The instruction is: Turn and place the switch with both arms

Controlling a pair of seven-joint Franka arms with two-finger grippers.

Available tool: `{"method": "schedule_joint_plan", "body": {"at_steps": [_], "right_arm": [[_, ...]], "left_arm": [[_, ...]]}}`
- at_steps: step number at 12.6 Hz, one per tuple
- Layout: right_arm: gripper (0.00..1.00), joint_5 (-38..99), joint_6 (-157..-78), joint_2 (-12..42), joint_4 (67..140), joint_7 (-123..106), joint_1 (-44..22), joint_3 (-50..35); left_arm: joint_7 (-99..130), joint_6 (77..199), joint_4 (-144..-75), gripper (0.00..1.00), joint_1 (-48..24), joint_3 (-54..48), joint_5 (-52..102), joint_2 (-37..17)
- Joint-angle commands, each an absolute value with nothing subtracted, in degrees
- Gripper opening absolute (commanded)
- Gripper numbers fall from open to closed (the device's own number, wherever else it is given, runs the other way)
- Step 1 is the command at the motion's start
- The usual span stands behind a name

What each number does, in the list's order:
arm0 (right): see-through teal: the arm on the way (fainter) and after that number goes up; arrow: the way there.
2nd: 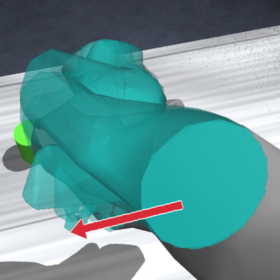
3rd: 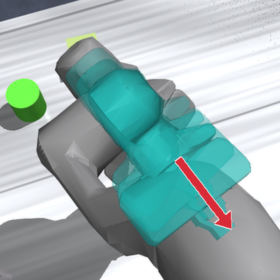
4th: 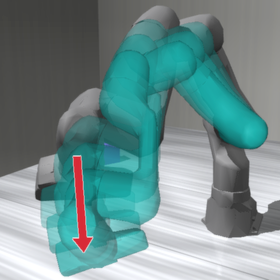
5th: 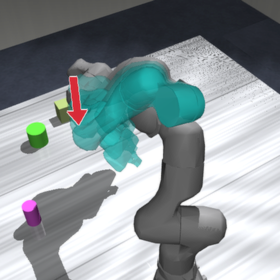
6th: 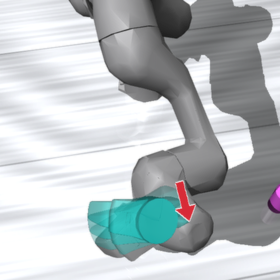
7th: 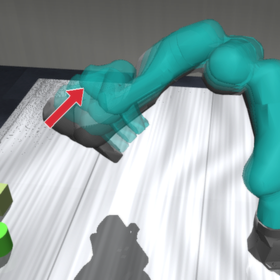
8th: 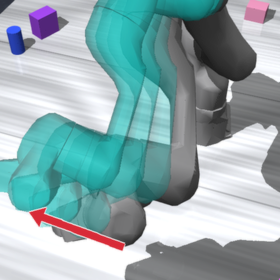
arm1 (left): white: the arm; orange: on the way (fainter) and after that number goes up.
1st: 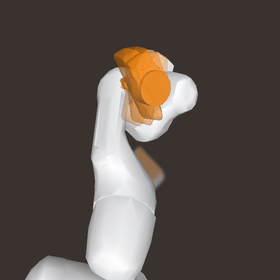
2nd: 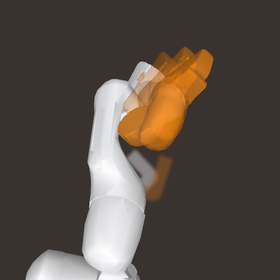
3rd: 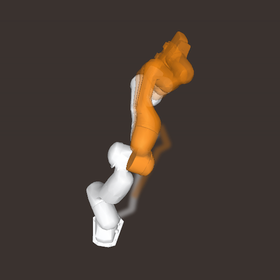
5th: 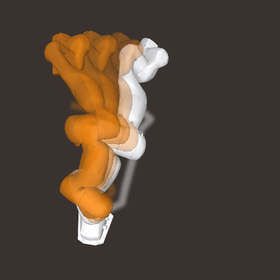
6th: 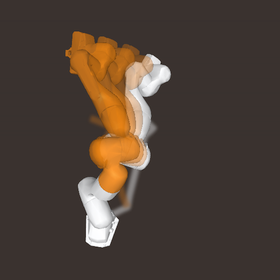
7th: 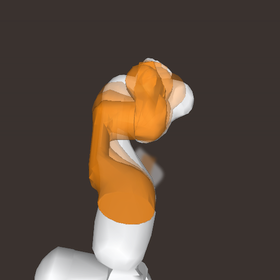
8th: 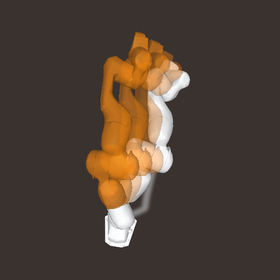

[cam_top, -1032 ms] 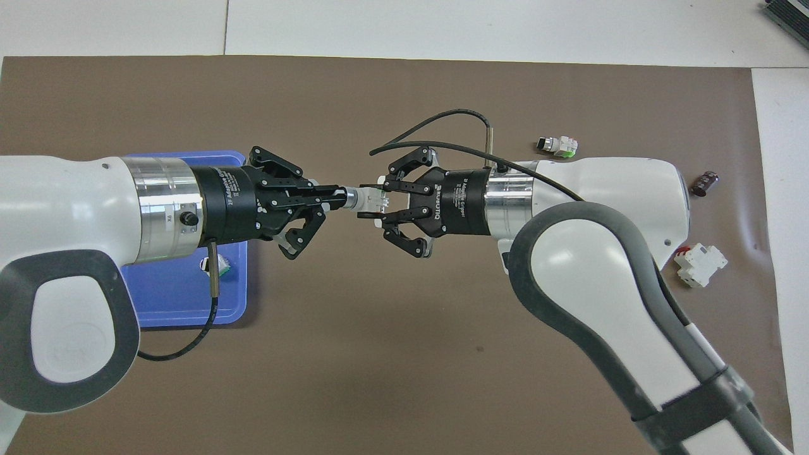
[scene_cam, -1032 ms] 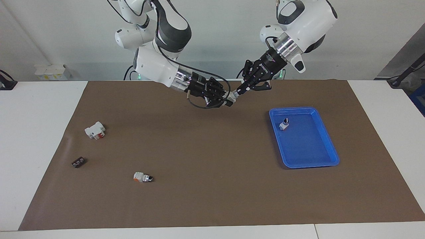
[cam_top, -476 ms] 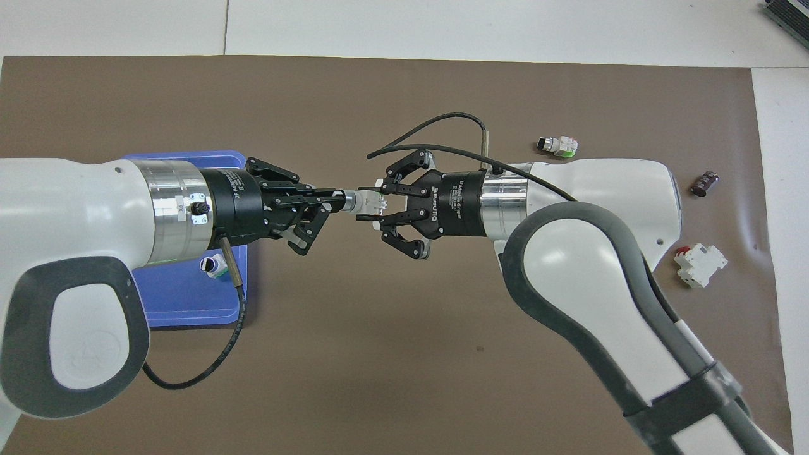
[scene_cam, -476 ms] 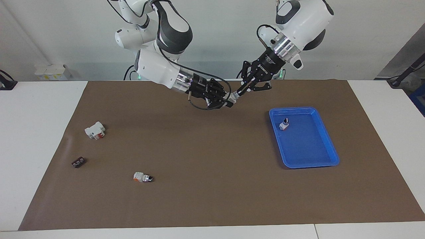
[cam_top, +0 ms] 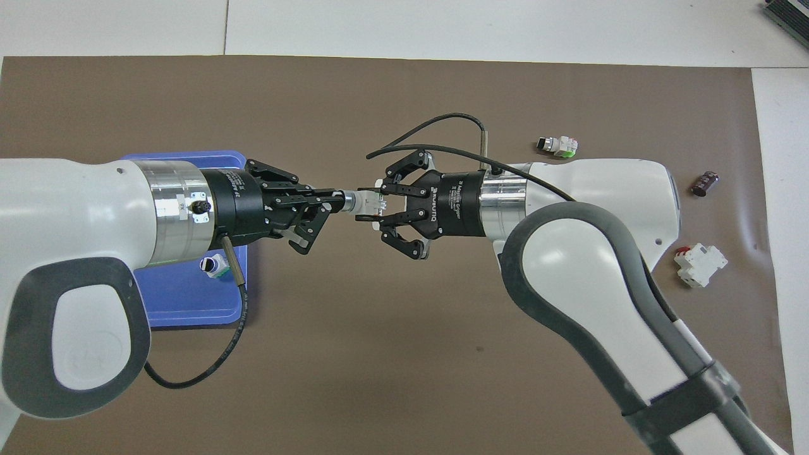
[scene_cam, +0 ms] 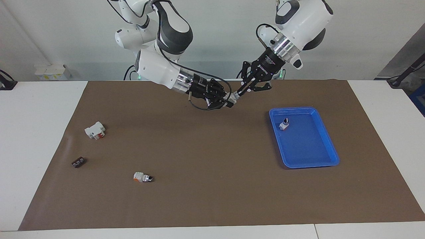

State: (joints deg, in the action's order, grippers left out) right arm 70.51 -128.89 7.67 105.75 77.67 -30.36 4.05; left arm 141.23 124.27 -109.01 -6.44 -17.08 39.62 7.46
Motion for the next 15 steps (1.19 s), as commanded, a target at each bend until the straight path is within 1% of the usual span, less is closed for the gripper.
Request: {"method": "schedule_joint_plan", "body": {"at_steps": [1, 2, 3, 4, 6, 8, 9, 12, 14, 15], "right_arm": [[0.38, 68.9, -127.3, 6.1, 106.3, 78.0, -31.1, 2.8], [0.74, 66.5, -126.8, 5.9, 106.3, 77.9, -31.3, 2.8], [1.00, 63.0, -126.6, 5.1, 106.2, 77.7, -31.7, 2.8], [1.00, 60.2, -125.8, 4.3, 106.3, 77.5, -31.9, 2.8], [1.00, 59.0, -122.3, 2.8, 106.3, 77.1, -31.1, 3.2], [1.00, 57.7, -119.3, 1.4, 106.3, 75.0, -29.0, 3.4], [1.00, 55.1, -116.6, -0.1, 106.3, 73.1, -27.6, 3.5], [1.00, 45.3, -107.6, -4.2, 105.9, 67.4, -22.5, 3.4], [1.00, 37.7, -102.1, -6.2, 104.5, 60.7, -18.6, 3.8], [1.00, 33.5, -100.6, -7.2, 103.9, 56.0, -16.3, 3.8]], "left_arm": [[143.0, 128.8, -109.2, 0.00, -6.8, -17.8, 38.0, 6.2], [142.9, 128.7, -109.2, 0.00, -6.8, -17.8, 38.0, 6.2], [142.9, 128.7, -109.2, 0.00, -6.7, -17.8, 38.0, 6.2], [143.3, 128.8, -109.2, 0.00, -6.2, -17.8, 38.0, 6.1], [143.0, 128.7, -109.1, 0.00, -5.8, -17.8, 38.0, 6.1], [142.6, 128.7, -109.8, 0.00, -5.5, -17.6, 37.7, 6.2], [142.5, 128.7, -110.4, 0.00, -5.2, -17.6, 35.6, 6.5], [140.5, 128.6, -113.6, 0.00, -4.1, -17.6, 33.3, 8.1], [138.6, 128.7, -118.0, 0.00, -3.6, -17.6, 29.5, 10.3], [137.5, 128.7, -120.0, 0.00, -2.0, -17.5, 29.4, 11.2]]}}
